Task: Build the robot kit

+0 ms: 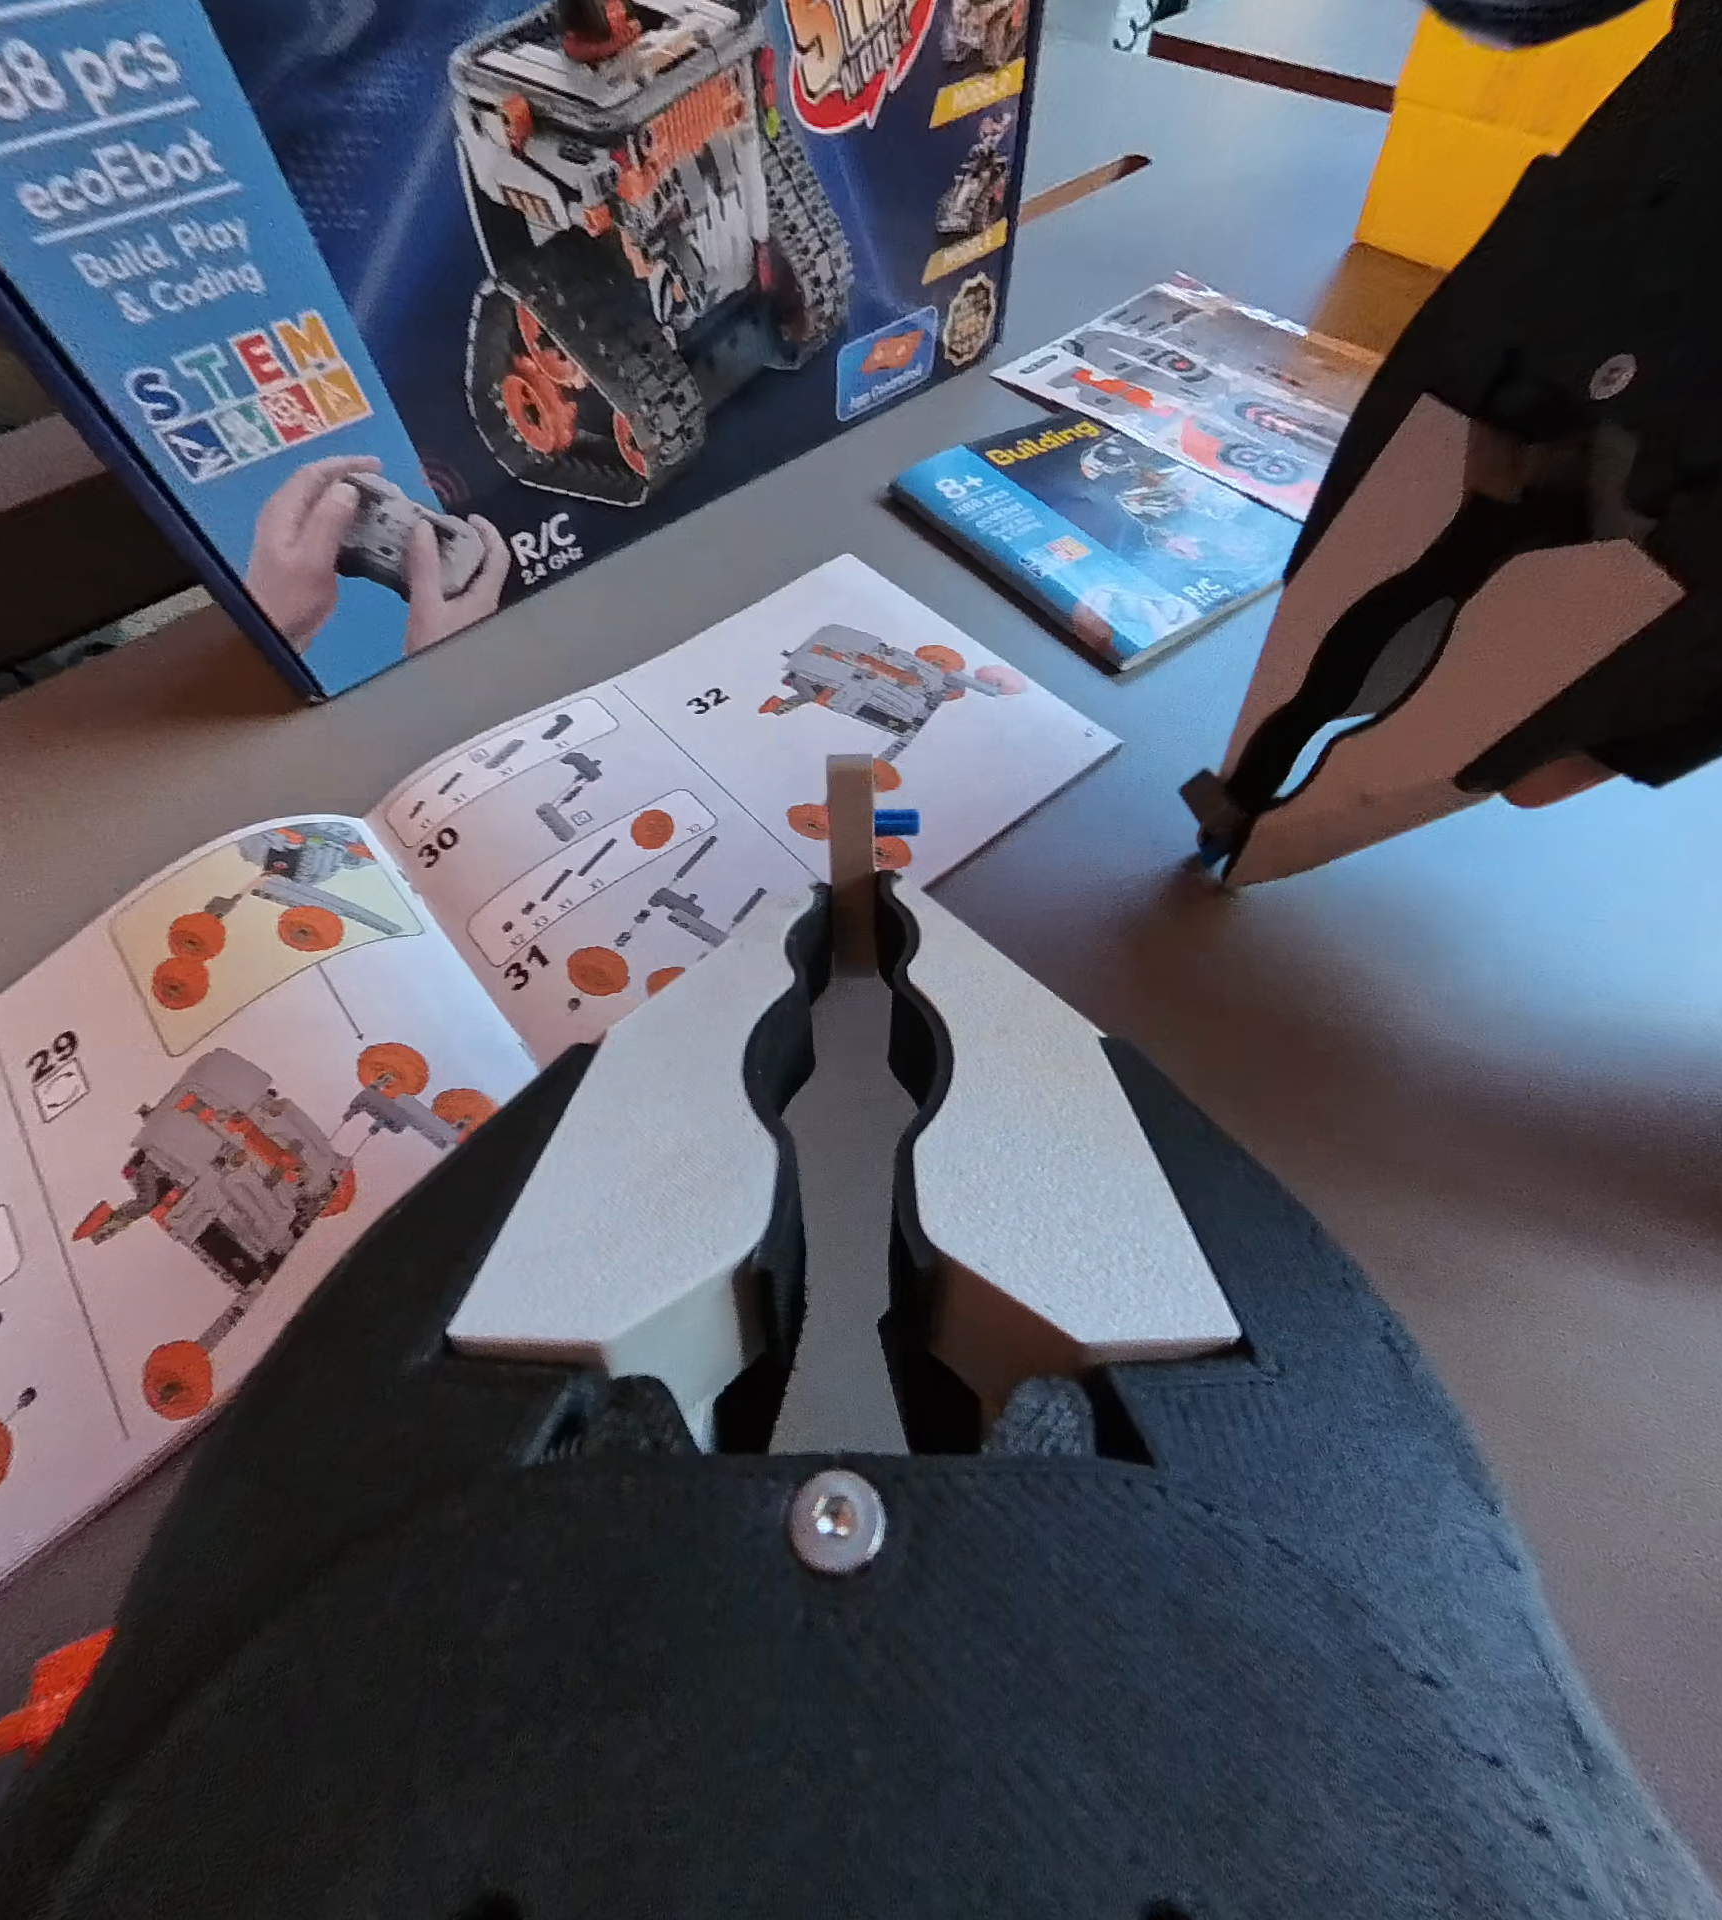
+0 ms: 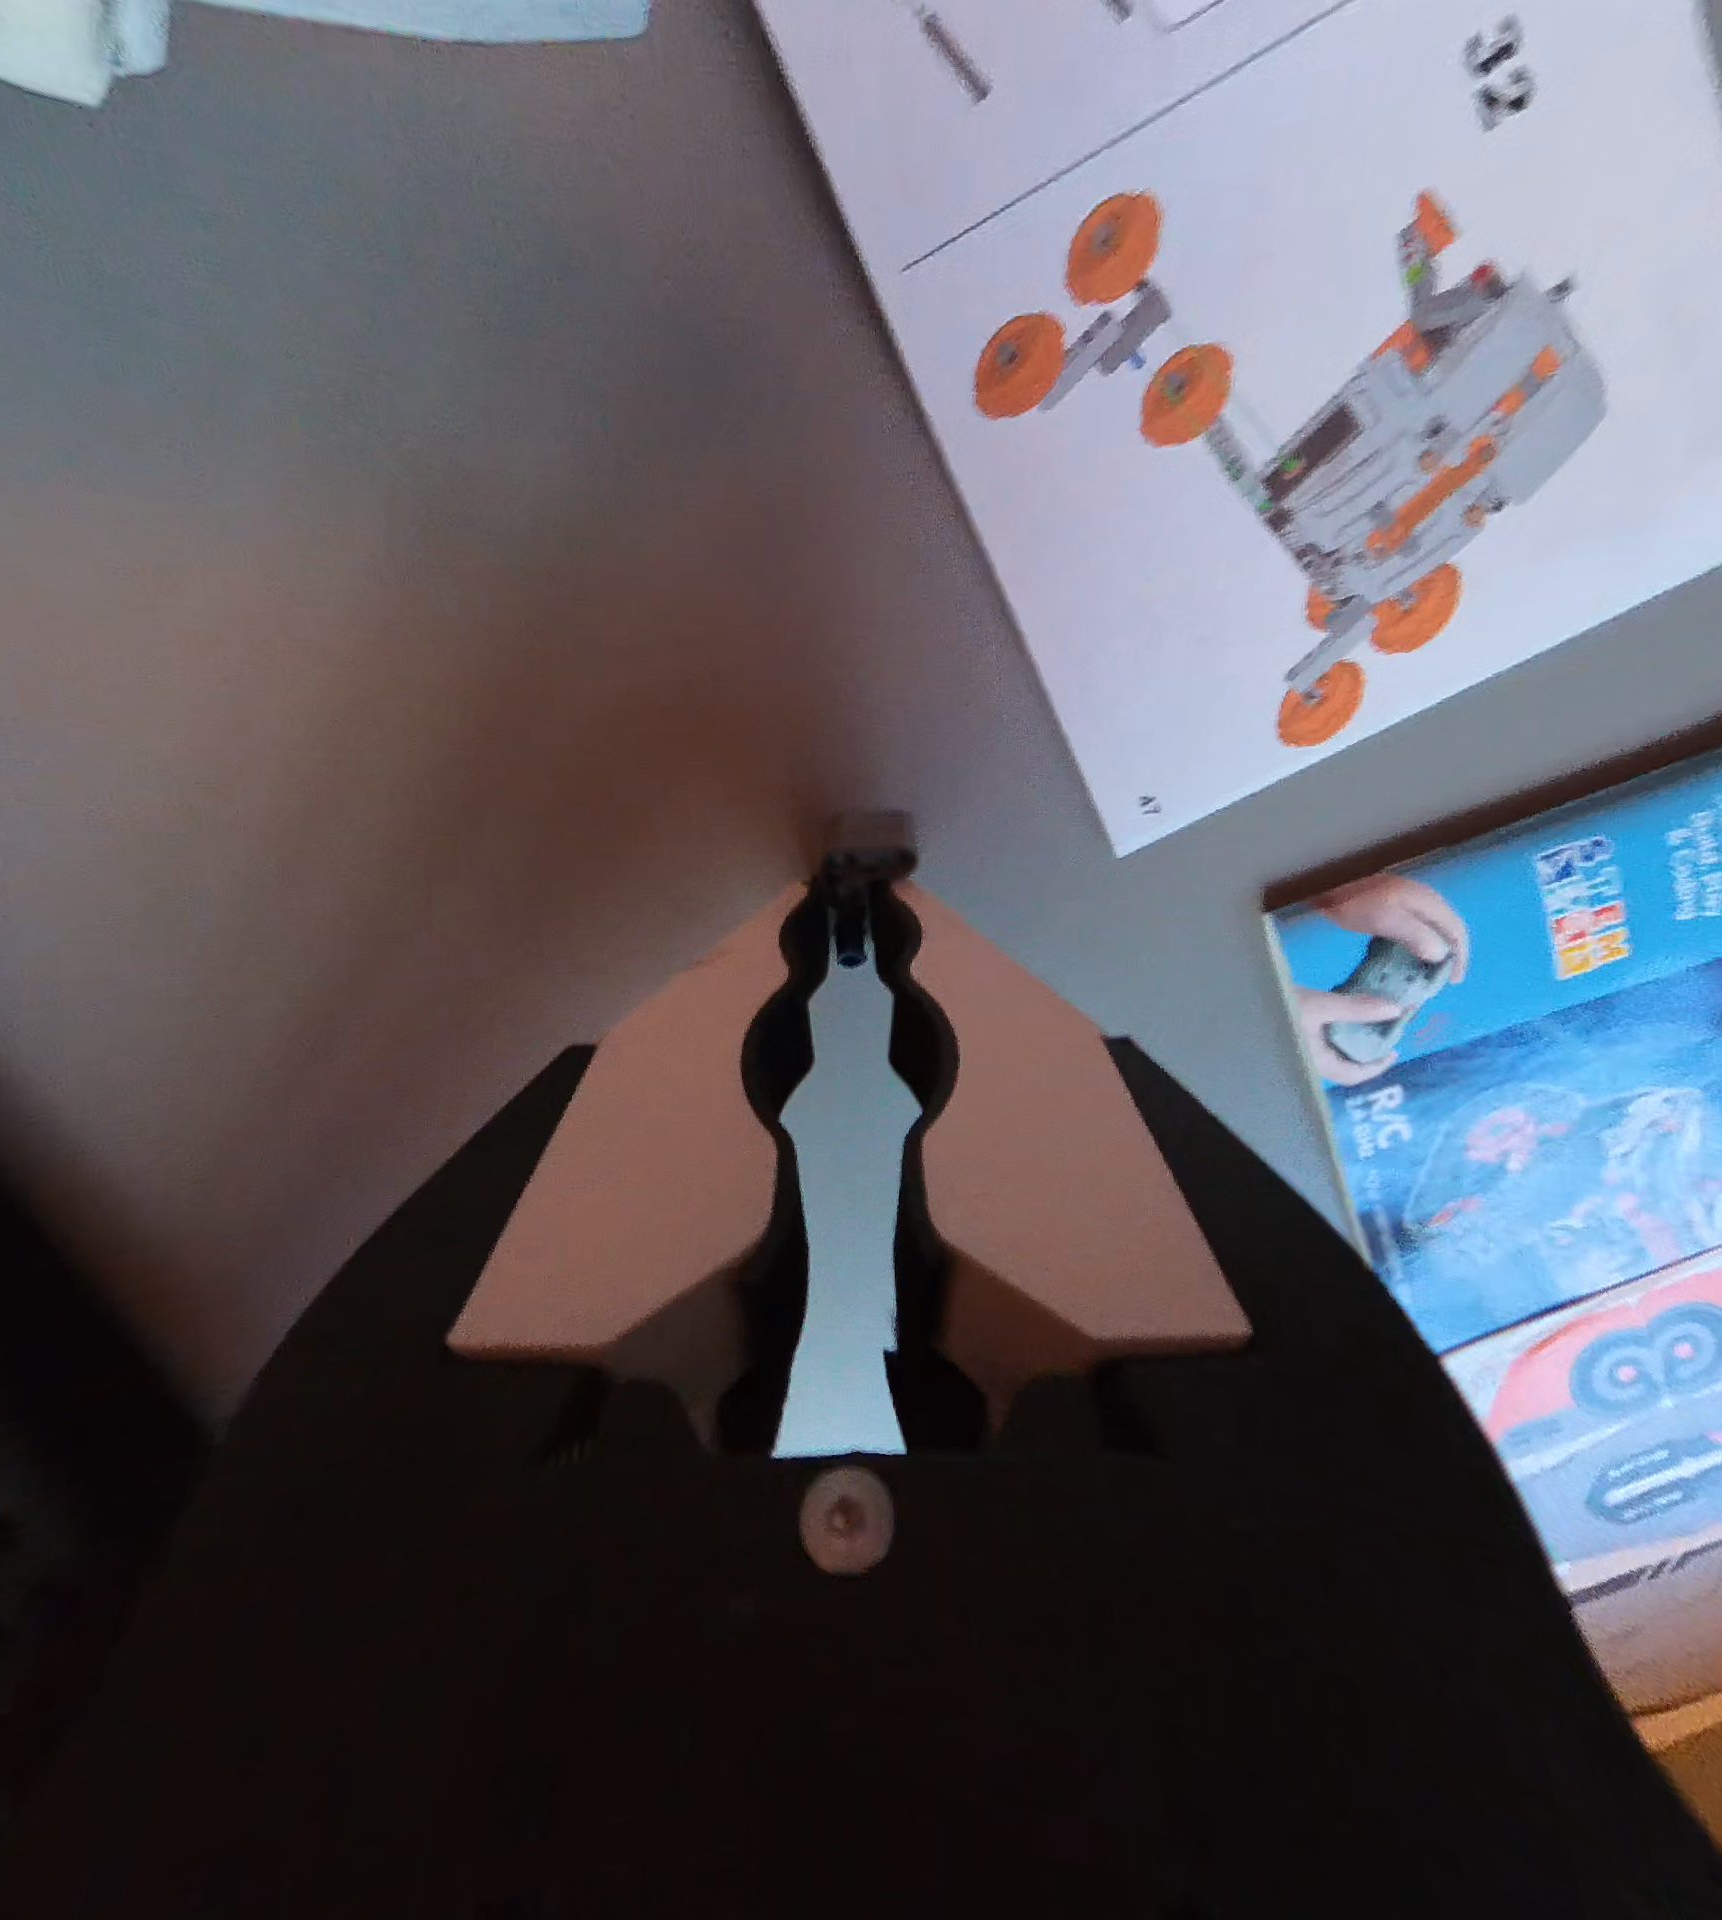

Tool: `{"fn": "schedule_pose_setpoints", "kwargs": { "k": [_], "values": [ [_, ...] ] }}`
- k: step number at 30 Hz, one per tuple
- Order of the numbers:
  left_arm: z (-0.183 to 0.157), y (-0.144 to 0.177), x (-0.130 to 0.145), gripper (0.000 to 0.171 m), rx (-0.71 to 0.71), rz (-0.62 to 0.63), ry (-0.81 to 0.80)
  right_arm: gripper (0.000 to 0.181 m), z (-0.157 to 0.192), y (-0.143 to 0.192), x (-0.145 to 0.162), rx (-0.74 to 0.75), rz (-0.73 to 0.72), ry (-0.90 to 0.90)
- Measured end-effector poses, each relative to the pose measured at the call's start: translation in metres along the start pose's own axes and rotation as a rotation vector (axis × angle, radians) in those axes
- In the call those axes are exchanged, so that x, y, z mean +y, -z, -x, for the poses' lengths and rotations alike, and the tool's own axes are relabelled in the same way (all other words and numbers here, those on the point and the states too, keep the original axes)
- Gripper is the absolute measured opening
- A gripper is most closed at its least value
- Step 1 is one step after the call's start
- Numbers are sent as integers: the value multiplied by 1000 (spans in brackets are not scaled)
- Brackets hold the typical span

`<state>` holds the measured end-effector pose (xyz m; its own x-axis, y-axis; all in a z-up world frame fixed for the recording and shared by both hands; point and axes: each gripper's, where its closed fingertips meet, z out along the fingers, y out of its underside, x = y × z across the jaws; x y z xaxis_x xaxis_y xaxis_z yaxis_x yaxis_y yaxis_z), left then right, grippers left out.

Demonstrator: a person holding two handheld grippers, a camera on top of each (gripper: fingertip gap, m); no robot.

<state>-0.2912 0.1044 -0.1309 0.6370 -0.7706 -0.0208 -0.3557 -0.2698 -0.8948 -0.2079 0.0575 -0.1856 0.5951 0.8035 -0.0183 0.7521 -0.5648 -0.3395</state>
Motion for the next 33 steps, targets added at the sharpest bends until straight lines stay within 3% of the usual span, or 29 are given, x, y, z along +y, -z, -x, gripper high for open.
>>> {"fn": "schedule_pose_setpoints", "kwargs": {
  "k": [3, 12, 20, 25, 28, 33],
  "values": [
    [-5, 0, 0, 5, 20, 1, 6, 9, 0, -1, -4, 21, -17, 22],
    [-8, 0, 1, 6, 47, 4, 33, 13, 12, 0, -6, -98, -64, 2],
    [-10, 1, 1, 6, 60, 4, 39, 18, 12, 1, -9, -70, -71, 27],
    [-9, 3, -2, 5, 62, 0, 40, 24, 12, 27, -16, -64, -70, 64],
    [-8, 4, -2, 5, 61, -1, 38, 22, 7, 36, -22, -74, 31, 45],
    [-4, 13, -9, 5, 49, -31, 51, 24, 8, 23, -18, -87, 289, 61]
  ]
}}
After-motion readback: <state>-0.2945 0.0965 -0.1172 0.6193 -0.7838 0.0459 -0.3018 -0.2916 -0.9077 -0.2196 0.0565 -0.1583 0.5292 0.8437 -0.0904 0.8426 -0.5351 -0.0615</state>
